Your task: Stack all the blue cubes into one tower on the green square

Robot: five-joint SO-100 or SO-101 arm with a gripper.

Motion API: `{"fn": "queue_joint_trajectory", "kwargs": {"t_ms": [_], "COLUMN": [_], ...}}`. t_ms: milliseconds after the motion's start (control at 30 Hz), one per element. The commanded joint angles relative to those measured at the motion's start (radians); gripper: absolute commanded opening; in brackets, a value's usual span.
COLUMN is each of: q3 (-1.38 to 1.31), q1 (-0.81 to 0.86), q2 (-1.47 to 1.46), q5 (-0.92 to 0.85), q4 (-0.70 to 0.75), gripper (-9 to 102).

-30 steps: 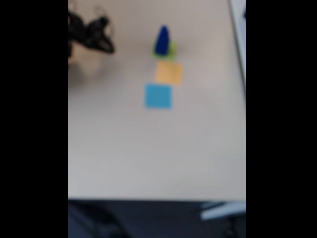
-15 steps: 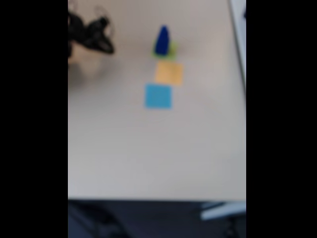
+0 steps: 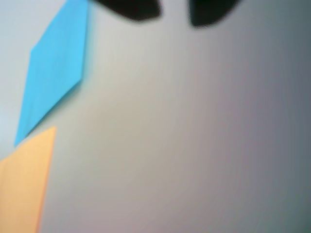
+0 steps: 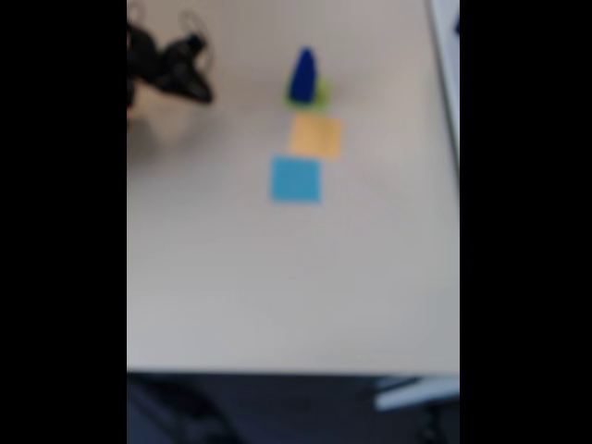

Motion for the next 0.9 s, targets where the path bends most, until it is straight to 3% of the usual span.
{"fn": "queue_joint_trajectory", "kwargs": {"t_ms": [0, 867], "q3": [0.009, 0.009], "q1": [0.015, 0.034], "q2": [0.025, 0.025], "q5": [0.018, 0.037], "q4": [0.008, 0.008], "gripper": [0, 0]}}
